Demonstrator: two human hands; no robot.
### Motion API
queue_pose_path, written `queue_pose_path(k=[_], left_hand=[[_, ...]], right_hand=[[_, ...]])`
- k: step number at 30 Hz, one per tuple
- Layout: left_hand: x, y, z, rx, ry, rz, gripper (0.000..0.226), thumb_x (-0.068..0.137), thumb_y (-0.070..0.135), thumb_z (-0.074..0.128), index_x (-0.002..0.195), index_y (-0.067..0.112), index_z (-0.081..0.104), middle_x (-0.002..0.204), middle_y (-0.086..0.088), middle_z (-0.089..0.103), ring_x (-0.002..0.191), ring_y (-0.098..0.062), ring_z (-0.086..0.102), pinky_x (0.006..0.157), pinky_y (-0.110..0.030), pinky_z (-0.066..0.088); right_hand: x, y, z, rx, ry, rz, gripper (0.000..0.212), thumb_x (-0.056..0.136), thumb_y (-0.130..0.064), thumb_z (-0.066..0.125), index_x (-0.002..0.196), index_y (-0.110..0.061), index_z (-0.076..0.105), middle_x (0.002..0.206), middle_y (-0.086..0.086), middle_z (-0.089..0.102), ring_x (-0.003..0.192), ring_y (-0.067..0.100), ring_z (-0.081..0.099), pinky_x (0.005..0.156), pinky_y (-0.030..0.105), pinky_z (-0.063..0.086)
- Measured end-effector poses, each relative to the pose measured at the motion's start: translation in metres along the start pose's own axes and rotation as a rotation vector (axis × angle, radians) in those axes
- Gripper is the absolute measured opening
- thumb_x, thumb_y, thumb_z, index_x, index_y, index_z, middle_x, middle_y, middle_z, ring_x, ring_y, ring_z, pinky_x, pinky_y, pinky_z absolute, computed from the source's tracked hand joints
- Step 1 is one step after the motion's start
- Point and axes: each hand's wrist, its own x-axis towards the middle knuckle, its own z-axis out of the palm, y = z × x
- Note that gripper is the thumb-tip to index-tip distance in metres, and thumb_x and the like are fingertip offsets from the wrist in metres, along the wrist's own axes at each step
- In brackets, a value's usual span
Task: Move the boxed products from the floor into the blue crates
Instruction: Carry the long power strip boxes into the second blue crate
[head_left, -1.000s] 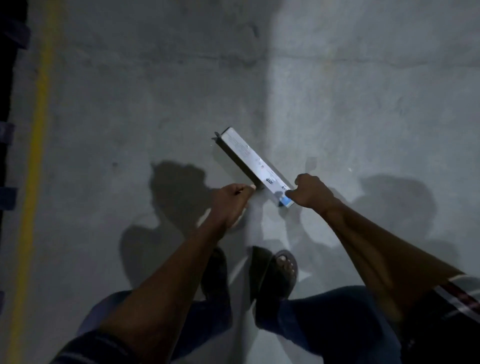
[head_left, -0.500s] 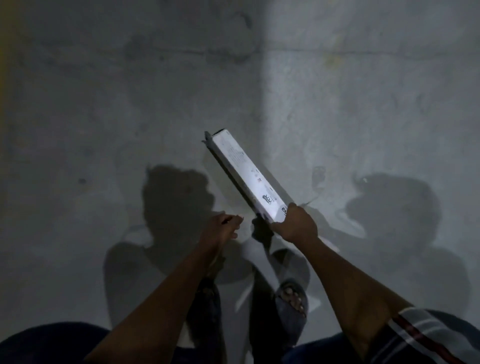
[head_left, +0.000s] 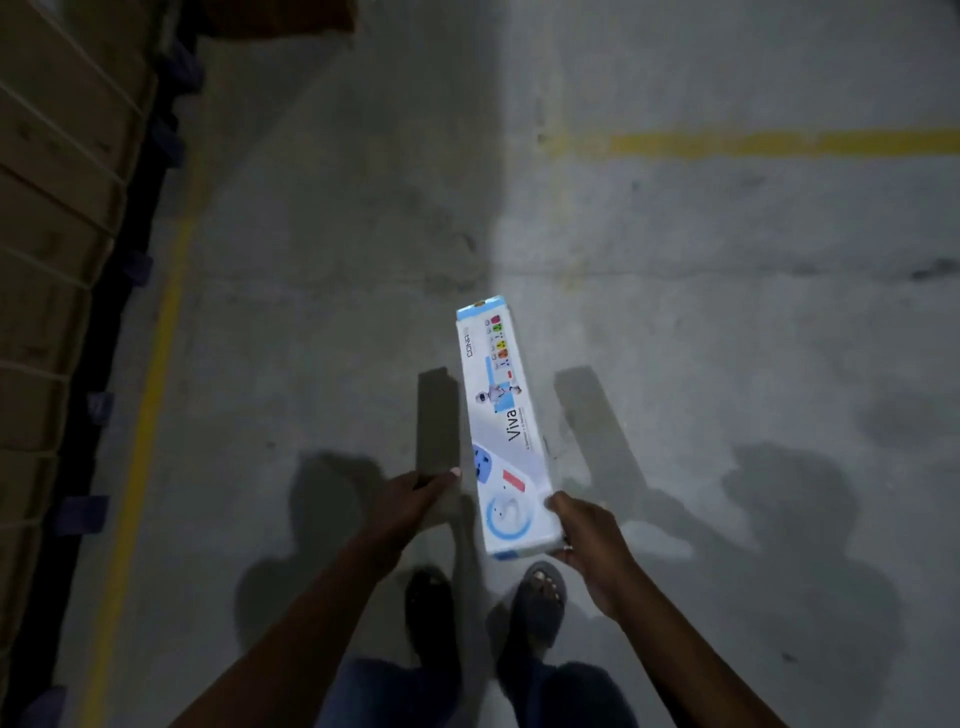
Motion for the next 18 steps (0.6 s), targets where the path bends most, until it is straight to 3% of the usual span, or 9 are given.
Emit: queue_pose_path(k=[3,5,8,10,14,18], left_hand=[[-0.070,0.051,0.002,-0.006,-0.123,-0.012,0.050,0.072,0.066,0.081,0.098,0.023,0.081,0.101,0.005,0.079,0.101,-0.022,0.073,0.090,-0.039,0.057],[-0.114,0.081,0.011,-0.029,-0.220,-0.006,0.044,0.082,0.058,0.075,0.103,0.019,0.079,0.108,0.002,0.080,0.105,-0.023,0.073,0.095,-0.040,0.053],[-0.162,0.108,0.020,-0.160,-0.411,0.014,0.045,0.096,0.042,0.065,0.127,0.009,0.071,0.128,-0.012,0.072,0.121,-0.032,0.068,0.112,-0.049,0.046],[-0.188,0.118,0.018,-0.202,-0.508,0.063,0.046,0.099,0.036,0.064,0.134,0.006,0.065,0.135,-0.018,0.067,0.127,-0.036,0.063,0.114,-0.051,0.043],[-0.227,0.129,-0.005,-0.208,-0.560,0.222,0.041,0.100,0.023,0.063,0.133,-0.001,0.064,0.136,-0.025,0.064,0.131,-0.044,0.057,0.116,-0.056,0.040],[-0.261,0.138,-0.054,-0.025,-0.554,0.315,0.029,0.096,0.016,0.066,0.120,0.001,0.073,0.125,-0.027,0.070,0.116,-0.045,0.067,0.105,-0.054,0.050]], right_hand=[[-0.088,-0.026,-0.015,0.099,-0.044,0.007,0.034,0.089,-0.034,0.067,0.114,-0.011,0.073,0.105,0.010,0.080,0.104,0.033,0.075,0.093,0.050,0.057],[-0.138,-0.041,-0.020,0.185,-0.076,-0.018,0.031,0.096,-0.030,0.064,0.120,-0.012,0.070,0.112,0.010,0.078,0.108,0.033,0.073,0.095,0.047,0.056],[-0.197,-0.062,-0.021,0.275,-0.111,-0.088,0.026,0.102,-0.021,0.057,0.125,-0.011,0.065,0.117,0.011,0.077,0.111,0.030,0.073,0.103,0.051,0.054],[-0.228,-0.068,-0.016,0.291,-0.125,-0.138,0.029,0.102,-0.021,0.057,0.129,-0.010,0.064,0.121,0.011,0.075,0.116,0.030,0.070,0.108,0.053,0.050],[-0.281,-0.069,0.009,0.377,-0.184,-0.227,0.047,0.089,-0.026,0.067,0.134,-0.010,0.064,0.130,0.012,0.071,0.124,0.031,0.065,0.112,0.051,0.047],[-0.329,-0.052,0.044,0.307,-0.158,-0.318,0.038,0.093,-0.026,0.073,0.129,-0.014,0.069,0.129,0.007,0.072,0.124,0.026,0.066,0.111,0.046,0.049]])
